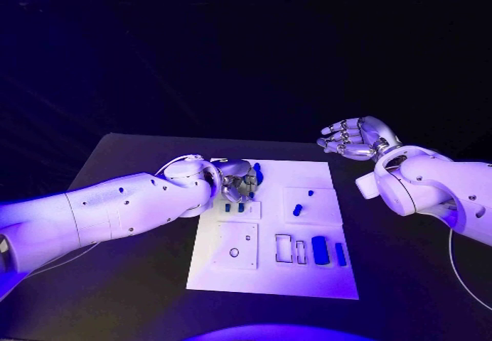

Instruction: Assemble the parts on the task board

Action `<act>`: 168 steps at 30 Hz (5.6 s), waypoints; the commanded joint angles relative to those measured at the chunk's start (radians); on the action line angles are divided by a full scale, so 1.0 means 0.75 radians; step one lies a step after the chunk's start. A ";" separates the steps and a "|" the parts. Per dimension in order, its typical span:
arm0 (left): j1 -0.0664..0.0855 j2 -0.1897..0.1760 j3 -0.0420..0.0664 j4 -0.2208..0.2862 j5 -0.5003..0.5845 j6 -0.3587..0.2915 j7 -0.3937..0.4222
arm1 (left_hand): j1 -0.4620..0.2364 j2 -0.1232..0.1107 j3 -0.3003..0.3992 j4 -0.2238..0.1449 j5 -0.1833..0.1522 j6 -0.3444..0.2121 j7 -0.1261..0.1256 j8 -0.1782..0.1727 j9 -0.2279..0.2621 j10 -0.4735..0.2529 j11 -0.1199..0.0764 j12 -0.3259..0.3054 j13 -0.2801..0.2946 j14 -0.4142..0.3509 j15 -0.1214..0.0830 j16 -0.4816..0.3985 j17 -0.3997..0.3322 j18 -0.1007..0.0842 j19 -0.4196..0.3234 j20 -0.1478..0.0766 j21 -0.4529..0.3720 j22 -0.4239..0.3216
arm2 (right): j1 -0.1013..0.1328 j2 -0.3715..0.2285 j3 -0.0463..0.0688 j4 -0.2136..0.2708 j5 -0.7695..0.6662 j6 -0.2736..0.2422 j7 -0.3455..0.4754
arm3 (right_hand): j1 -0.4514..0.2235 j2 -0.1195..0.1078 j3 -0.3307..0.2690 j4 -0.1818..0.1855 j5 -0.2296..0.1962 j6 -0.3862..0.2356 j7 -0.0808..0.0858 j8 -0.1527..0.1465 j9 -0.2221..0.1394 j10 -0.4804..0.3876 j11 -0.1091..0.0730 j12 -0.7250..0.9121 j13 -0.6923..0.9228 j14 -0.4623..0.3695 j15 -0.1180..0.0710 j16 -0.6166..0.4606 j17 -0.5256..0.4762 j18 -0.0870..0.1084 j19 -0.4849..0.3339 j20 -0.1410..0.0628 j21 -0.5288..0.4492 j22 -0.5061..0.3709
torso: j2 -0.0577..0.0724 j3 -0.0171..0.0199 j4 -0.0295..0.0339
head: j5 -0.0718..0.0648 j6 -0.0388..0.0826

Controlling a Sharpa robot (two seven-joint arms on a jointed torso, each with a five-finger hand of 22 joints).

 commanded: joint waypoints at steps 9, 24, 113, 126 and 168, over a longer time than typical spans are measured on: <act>0.000 0.030 0.001 -0.024 -0.051 0.037 -0.066 | 0.021 0.008 0.027 -0.008 -0.001 0.014 0.004 -0.027 -0.026 0.023 -0.005 -0.003 -0.019 0.001 -0.006 0.011 -0.018 0.018 0.006 -0.007 0.012 0.007 | -0.001 0.004 0.000 0.002 -0.004 0.018 0.023 | -0.003 0.009 -0.001 -0.008 0.006 0.000 0.093 0.000 -0.002 0.003 0.008 -0.006 -0.002 0.009 0.005 -0.007 -0.002 0.019 0.005 -0.001 0.003 -0.003 | -0.001 0.0010 0.0001 | -0.002 0.000; 0.000 0.050 0.000 -0.051 -0.042 0.047 -0.053 | 0.007 0.023 0.097 -0.041 -0.005 0.123 -0.011 -0.090 -0.093 0.129 -0.022 -0.062 -0.107 0.027 -0.019 0.052 -0.034 0.019 0.002 -0.018 0.043 0.033 | -0.001 0.007 0.000 -0.001 -0.004 0.022 0.020 | -0.004 0.010 -0.001 -0.008 0.006 0.001 0.092 0.000 -0.003 0.003 0.007 -0.005 -0.002 0.010 0.005 -0.008 -0.003 0.019 0.008 -0.001 0.004 -0.004 | -0.001 0.0009 0.0001 | -0.002 -0.001; -0.005 -0.124 0.068 0.050 0.146 0.084 -0.017 | -0.095 0.049 0.210 -0.198 -0.007 0.352 -0.044 -0.186 -0.071 0.419 -0.072 -0.267 -0.196 0.308 -0.066 0.233 0.261 -0.031 0.177 -0.053 0.323 0.350 | -0.004 0.005 0.000 -0.001 -0.005 0.015 0.010 | -0.007 0.017 0.003 -0.008 0.006 0.008 0.091 0.004 -0.004 0.007 0.006 -0.005 -0.002 0.007 0.007 -0.016 -0.010 0.017 0.000 0.000 -0.001 -0.015 | -0.002 0.0000 0.0006 | -0.004 0.001; -0.008 -0.099 0.067 0.028 0.127 0.076 -0.014 | -0.093 0.050 0.212 -0.201 -0.008 0.350 -0.043 -0.190 -0.070 0.418 -0.071 -0.271 -0.196 0.302 -0.066 0.230 0.249 -0.029 0.172 -0.054 0.317 0.343 | -0.005 0.006 0.000 -0.001 -0.005 0.017 0.010 | -0.008 0.018 0.004 -0.008 0.006 0.009 0.090 0.005 -0.005 0.008 0.006 -0.005 -0.002 0.007 0.007 -0.018 -0.012 0.017 -0.002 0.000 -0.002 -0.018 | -0.002 -0.0005 0.0011 | -0.003 0.002; -0.015 -0.083 0.064 0.018 0.156 0.135 -0.082 | -0.091 0.072 0.230 -0.214 -0.009 0.323 -0.021 -0.230 -0.063 0.399 -0.052 -0.317 -0.200 0.286 -0.050 0.226 0.234 -0.027 0.152 -0.046 0.308 0.332 | -0.005 0.004 0.000 -0.001 -0.005 0.023 0.012 | -0.010 0.018 0.005 -0.008 0.006 0.011 0.090 0.006 -0.006 0.010 0.005 -0.004 -0.002 0.010 0.006 -0.020 -0.015 0.017 -0.003 0.000 -0.001 -0.023 | -0.003 -0.0006 0.0021 | -0.004 -0.003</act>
